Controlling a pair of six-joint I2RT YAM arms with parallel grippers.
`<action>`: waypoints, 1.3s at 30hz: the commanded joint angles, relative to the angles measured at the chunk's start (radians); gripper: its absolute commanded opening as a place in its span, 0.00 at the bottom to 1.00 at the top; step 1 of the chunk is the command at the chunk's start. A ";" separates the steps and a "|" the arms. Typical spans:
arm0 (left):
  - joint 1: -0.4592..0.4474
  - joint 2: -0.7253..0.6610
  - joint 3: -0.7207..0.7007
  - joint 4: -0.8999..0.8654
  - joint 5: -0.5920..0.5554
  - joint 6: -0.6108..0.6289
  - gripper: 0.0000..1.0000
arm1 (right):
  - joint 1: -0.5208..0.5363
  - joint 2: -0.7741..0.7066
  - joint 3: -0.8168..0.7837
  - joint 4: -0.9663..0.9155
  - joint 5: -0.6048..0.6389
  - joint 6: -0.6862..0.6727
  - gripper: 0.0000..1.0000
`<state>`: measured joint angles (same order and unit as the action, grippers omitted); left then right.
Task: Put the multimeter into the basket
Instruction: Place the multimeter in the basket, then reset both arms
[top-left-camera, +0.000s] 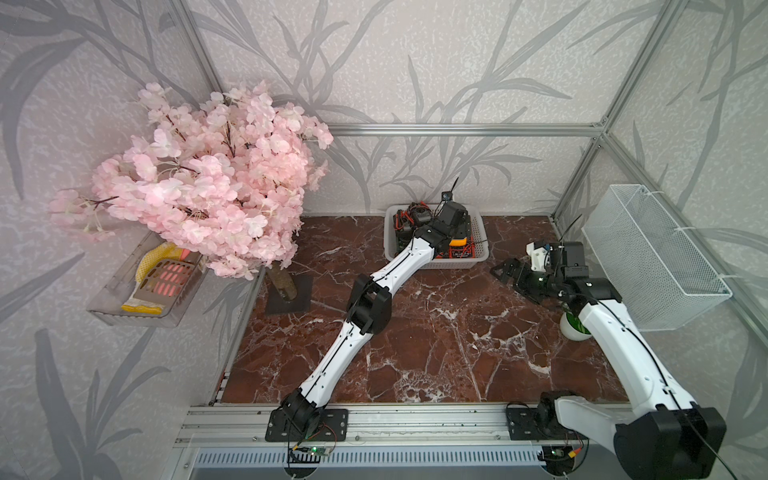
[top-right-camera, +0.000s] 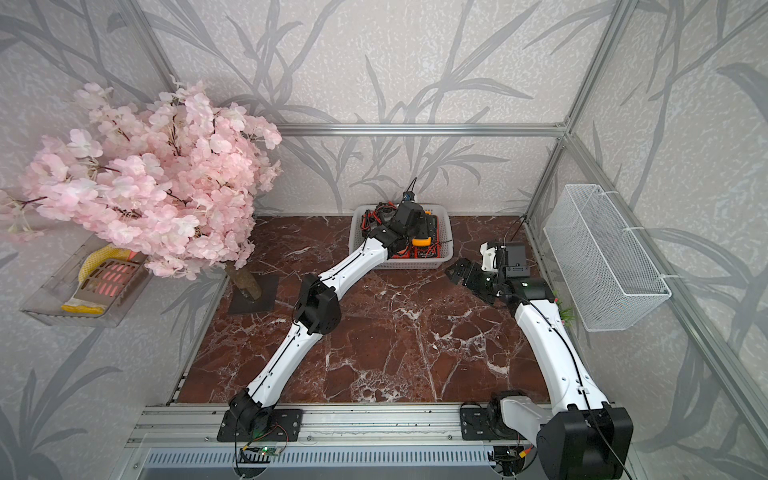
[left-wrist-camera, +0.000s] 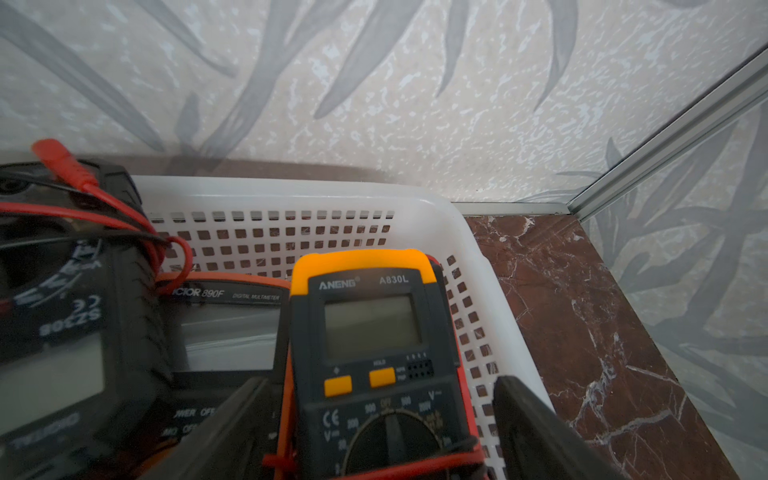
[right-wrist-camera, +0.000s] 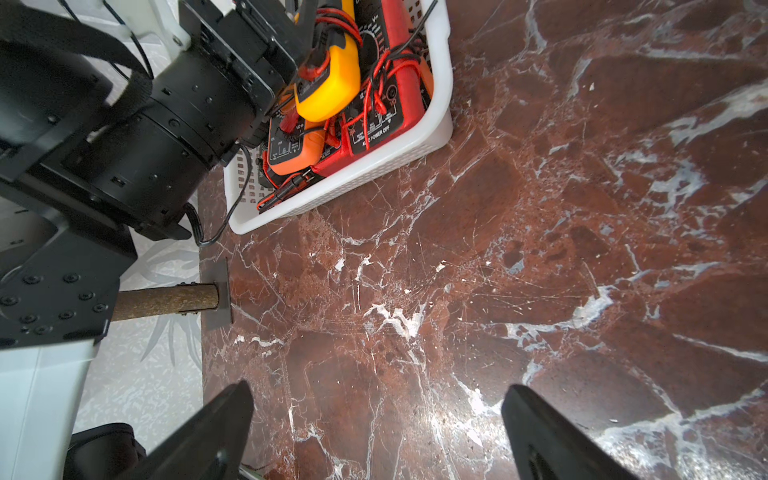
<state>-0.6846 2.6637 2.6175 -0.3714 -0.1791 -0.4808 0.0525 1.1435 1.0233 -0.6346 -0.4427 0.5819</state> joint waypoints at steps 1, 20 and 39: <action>0.007 -0.003 0.039 0.024 -0.005 0.013 0.89 | -0.005 -0.022 0.005 -0.018 0.001 -0.007 0.99; 0.007 -0.118 0.039 0.078 0.007 0.036 1.00 | -0.005 -0.032 0.003 -0.002 0.012 0.009 0.99; 0.007 -0.465 -0.296 0.087 -0.038 0.120 1.00 | -0.006 0.052 0.096 0.082 0.035 -0.013 0.99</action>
<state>-0.6785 2.2833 2.4027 -0.2974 -0.1791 -0.3969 0.0521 1.1805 1.0775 -0.5945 -0.4252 0.5842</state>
